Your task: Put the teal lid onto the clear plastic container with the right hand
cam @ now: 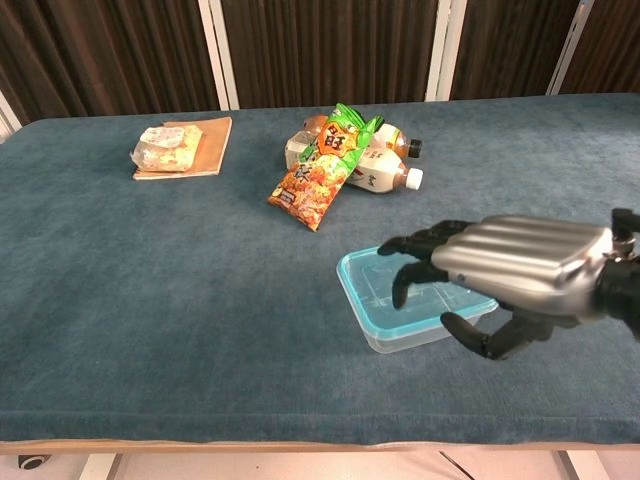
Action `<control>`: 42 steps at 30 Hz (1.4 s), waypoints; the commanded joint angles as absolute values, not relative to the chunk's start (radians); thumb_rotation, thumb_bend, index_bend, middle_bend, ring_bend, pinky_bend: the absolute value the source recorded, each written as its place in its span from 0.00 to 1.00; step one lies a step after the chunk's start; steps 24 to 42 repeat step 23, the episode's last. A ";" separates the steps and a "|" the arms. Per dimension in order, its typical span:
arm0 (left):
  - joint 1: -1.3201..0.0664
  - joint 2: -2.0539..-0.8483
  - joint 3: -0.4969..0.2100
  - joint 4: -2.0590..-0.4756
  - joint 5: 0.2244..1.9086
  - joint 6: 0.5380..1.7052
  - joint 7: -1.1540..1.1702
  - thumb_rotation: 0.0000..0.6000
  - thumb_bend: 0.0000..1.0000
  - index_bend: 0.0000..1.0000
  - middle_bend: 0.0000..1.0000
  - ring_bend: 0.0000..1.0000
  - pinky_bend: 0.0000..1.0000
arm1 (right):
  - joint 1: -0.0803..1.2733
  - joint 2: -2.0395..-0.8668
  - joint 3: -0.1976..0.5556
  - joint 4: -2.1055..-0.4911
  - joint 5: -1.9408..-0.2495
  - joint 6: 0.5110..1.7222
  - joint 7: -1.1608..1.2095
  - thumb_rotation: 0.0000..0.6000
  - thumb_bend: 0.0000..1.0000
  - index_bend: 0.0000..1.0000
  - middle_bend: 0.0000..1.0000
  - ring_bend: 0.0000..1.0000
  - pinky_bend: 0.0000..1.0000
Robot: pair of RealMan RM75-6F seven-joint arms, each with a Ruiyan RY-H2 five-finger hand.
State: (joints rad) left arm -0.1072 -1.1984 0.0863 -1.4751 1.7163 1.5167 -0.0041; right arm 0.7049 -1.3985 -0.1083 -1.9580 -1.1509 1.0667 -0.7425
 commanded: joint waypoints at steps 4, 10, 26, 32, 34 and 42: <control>-0.103 -1.195 0.087 -1.478 1.711 1.517 -0.002 1.00 0.39 0.00 0.00 0.01 0.03 | 0.540 -1.182 -0.199 -2.034 -1.461 1.320 -0.597 1.00 0.53 0.08 0.00 0.00 0.00; -0.102 -1.187 0.092 -1.497 1.691 1.491 0.020 1.00 0.39 0.00 0.00 0.01 0.03 | 0.280 -1.081 -0.304 -1.823 -1.576 1.618 -0.324 1.00 0.34 0.00 0.00 0.00 0.00; -0.109 -1.201 0.086 -1.502 1.689 1.476 0.048 1.00 0.39 0.00 0.00 0.00 0.03 | 0.115 -1.169 -0.224 -1.482 -1.546 1.668 -0.053 1.00 0.26 0.00 0.00 0.00 0.00; -0.109 -1.201 0.086 -1.502 1.689 1.476 0.048 1.00 0.39 0.00 0.00 0.00 0.03 | 0.115 -1.169 -0.224 -1.482 -1.546 1.668 -0.053 1.00 0.26 0.00 0.00 0.00 0.00; -0.109 -1.201 0.086 -1.502 1.689 1.476 0.048 1.00 0.39 0.00 0.00 0.00 0.03 | 0.115 -1.169 -0.224 -1.482 -1.546 1.668 -0.053 1.00 0.26 0.00 0.00 0.00 0.00; -0.109 -1.201 0.086 -1.502 1.689 1.476 0.048 1.00 0.39 0.00 0.00 0.00 0.03 | 0.115 -1.169 -0.224 -1.482 -1.546 1.668 -0.053 1.00 0.26 0.00 0.00 0.00 0.00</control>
